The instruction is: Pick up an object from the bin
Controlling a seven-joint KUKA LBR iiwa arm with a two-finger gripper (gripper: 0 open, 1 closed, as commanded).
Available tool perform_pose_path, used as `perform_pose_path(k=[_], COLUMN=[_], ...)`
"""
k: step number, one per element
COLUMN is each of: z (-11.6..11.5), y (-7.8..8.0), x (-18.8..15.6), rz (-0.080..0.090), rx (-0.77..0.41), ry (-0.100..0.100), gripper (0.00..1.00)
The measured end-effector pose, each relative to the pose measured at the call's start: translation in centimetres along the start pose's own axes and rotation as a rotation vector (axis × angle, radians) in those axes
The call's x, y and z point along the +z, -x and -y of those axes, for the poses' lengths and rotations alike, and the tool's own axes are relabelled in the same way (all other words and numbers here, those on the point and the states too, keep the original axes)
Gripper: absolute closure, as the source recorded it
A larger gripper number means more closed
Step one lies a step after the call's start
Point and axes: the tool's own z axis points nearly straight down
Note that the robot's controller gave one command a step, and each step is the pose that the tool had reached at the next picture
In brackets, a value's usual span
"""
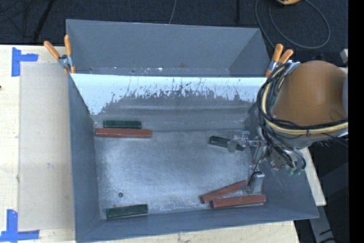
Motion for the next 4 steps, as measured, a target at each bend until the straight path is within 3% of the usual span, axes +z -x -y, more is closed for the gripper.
perform_pose_path(k=[1, 2, 3, 4], z=[0.3, 2.2, 1.0, 0.2], y=[-0.1, -0.8, -1.1, -0.9], x=[5.9, 9.7, 11.1, 11.3], rz=[-0.002, -0.009, -0.008, -0.006], rx=[0.104, 0.166, -0.033, -0.003], ry=[0.000, 0.001, 0.001, 0.002], gripper=[0.00, 0.00, 0.00, 0.00])
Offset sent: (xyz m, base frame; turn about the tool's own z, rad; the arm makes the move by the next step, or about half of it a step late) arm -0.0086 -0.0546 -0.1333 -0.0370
